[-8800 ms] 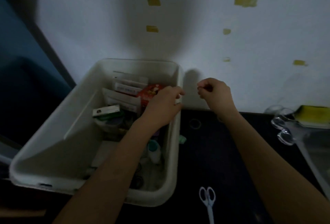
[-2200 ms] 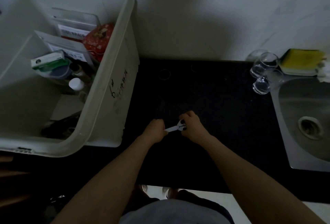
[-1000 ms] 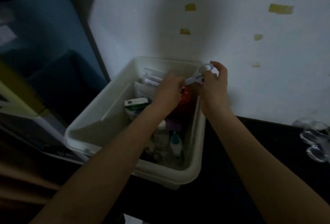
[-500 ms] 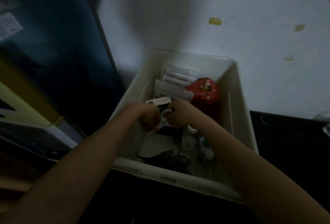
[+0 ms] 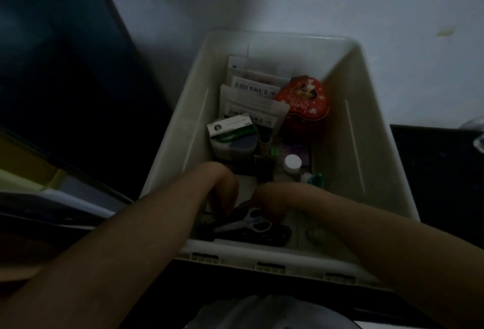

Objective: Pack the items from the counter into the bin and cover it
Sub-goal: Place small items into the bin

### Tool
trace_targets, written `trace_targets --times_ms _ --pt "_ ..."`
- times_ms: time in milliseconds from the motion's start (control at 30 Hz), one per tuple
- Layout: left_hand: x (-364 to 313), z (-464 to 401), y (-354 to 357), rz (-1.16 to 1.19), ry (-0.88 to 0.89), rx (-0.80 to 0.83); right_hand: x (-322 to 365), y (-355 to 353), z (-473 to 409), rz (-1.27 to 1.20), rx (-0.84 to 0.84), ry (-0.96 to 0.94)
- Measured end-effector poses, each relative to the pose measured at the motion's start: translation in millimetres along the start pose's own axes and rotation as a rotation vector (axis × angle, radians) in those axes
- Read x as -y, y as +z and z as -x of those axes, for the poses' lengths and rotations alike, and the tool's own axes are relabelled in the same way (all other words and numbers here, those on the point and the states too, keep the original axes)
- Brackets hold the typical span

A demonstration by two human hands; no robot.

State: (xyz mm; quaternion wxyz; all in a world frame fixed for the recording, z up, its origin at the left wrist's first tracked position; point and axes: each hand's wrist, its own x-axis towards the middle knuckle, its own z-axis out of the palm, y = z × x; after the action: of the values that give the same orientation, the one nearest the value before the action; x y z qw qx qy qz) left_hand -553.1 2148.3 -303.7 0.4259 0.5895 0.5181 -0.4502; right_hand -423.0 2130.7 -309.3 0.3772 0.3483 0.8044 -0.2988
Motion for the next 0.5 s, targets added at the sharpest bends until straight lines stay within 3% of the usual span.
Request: trace_targets --times_ms 133,300,500 --pt "1 -2 -2 0.048 0.013 0.002 4 8 -4 0.087 0.083 -0.019" --pt "-2 1 -4 0.056 0.013 -0.057 8 -1 8 0.008 0.147 0.016" --pt "-6 13 -10 0.048 0.029 -0.109 2 -29 28 -0.09 0.055 0.038"
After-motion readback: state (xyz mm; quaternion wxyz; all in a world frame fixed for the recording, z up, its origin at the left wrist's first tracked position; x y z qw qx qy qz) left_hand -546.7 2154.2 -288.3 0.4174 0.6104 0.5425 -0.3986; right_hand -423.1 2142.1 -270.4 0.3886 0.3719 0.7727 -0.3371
